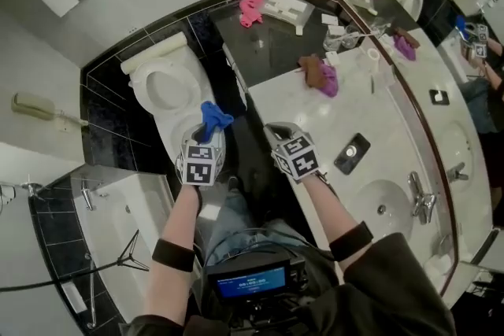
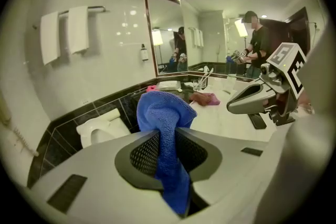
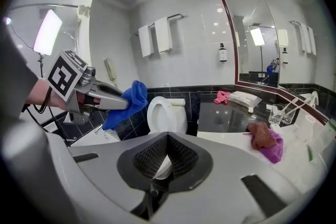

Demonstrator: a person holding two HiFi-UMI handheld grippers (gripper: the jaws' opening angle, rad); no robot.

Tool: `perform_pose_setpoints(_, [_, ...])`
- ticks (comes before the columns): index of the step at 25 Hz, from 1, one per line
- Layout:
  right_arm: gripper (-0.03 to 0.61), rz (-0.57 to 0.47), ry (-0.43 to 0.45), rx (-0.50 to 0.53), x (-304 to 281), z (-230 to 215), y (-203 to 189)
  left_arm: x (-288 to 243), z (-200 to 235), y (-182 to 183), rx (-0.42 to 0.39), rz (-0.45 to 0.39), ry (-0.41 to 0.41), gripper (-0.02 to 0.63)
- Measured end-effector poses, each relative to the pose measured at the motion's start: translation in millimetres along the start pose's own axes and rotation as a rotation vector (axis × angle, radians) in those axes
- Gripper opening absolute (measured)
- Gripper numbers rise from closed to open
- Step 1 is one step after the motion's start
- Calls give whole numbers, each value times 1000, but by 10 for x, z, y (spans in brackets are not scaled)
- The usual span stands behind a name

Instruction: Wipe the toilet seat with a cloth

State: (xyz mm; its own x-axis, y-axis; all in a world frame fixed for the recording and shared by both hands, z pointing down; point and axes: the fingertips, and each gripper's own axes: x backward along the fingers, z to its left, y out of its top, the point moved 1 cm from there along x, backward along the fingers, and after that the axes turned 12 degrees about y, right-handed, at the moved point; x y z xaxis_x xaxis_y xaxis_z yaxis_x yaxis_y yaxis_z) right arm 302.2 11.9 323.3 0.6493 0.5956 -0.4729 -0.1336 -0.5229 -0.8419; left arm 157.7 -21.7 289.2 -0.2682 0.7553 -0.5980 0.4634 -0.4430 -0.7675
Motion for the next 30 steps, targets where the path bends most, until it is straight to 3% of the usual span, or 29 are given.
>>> perform_pose_setpoints(5, [15, -5, 71, 19, -66, 460, 37, 575, 557, -503, 73, 7, 138, 77])
perform_pose_setpoints(16, [15, -3, 127, 86, -433, 1324, 199, 1564, 1549, -1437, 224, 17, 283, 77])
perform_pose_setpoints(22, [15, 40, 129, 133, -610, 1766, 163, 1897, 1992, -1797, 300, -5, 311, 77])
perform_pose_setpoints(30, [15, 47, 121, 147, -746, 2089, 208, 2015, 2159, -2023, 305, -18, 300, 77])
